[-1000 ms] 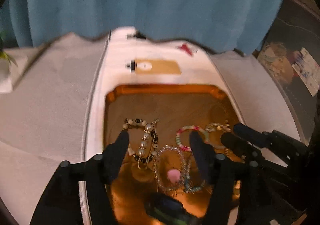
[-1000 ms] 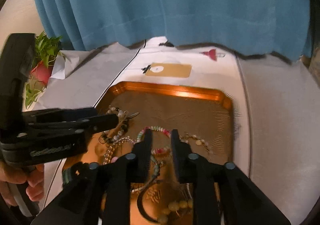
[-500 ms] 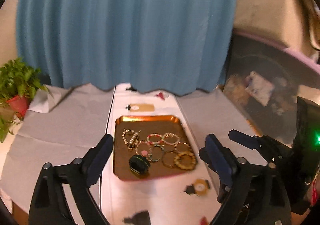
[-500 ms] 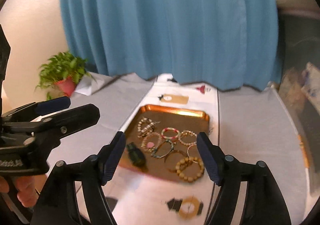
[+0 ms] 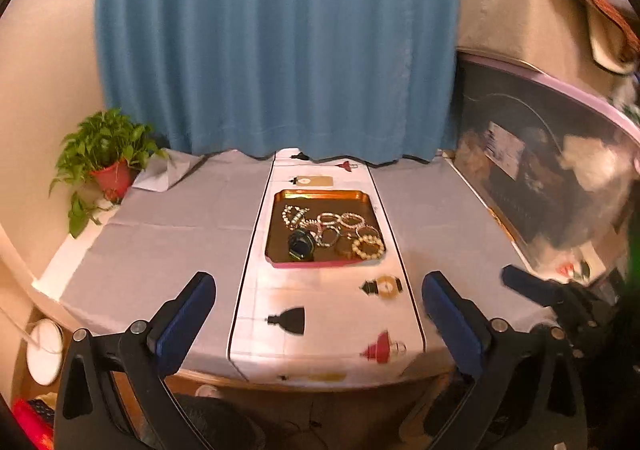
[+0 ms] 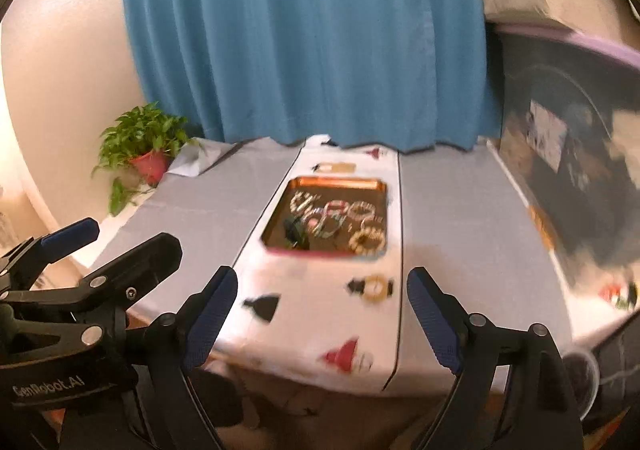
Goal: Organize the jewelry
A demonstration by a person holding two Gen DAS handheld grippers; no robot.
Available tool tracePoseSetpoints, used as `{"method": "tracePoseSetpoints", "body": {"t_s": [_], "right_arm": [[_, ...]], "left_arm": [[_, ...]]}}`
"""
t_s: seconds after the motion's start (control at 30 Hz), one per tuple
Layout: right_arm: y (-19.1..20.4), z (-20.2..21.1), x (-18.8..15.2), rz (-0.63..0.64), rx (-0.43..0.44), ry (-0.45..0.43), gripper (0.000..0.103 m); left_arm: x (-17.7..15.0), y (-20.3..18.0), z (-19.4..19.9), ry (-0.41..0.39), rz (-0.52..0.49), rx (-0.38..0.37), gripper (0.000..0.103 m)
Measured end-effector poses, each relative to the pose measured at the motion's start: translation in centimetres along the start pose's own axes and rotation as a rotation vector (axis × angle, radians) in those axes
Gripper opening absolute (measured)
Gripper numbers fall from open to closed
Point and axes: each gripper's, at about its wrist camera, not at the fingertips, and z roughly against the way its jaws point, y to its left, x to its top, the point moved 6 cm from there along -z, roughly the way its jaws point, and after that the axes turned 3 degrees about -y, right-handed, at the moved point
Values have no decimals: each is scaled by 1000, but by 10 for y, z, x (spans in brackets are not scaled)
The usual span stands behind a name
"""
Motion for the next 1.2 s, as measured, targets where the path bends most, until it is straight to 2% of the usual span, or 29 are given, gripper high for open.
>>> {"method": "tracePoseSetpoints", "body": {"t_s": [0.13, 0.27, 0.5, 1.2], "right_arm": [[6, 24, -21, 1, -10, 23, 87], [3, 50, -30, -25, -35, 22, 87], [-1, 68, -37, -43, -69, 31, 87], [-1, 69, -38, -53, -47, 38, 87]], "left_arm": [[-15, -14, 27, 57, -32, 82, 103], [-24, -18, 48, 80, 5, 98, 103], [-27, -27, 55, 97, -23, 68, 103], [-27, -33, 53, 108, -39, 77, 103]]}}
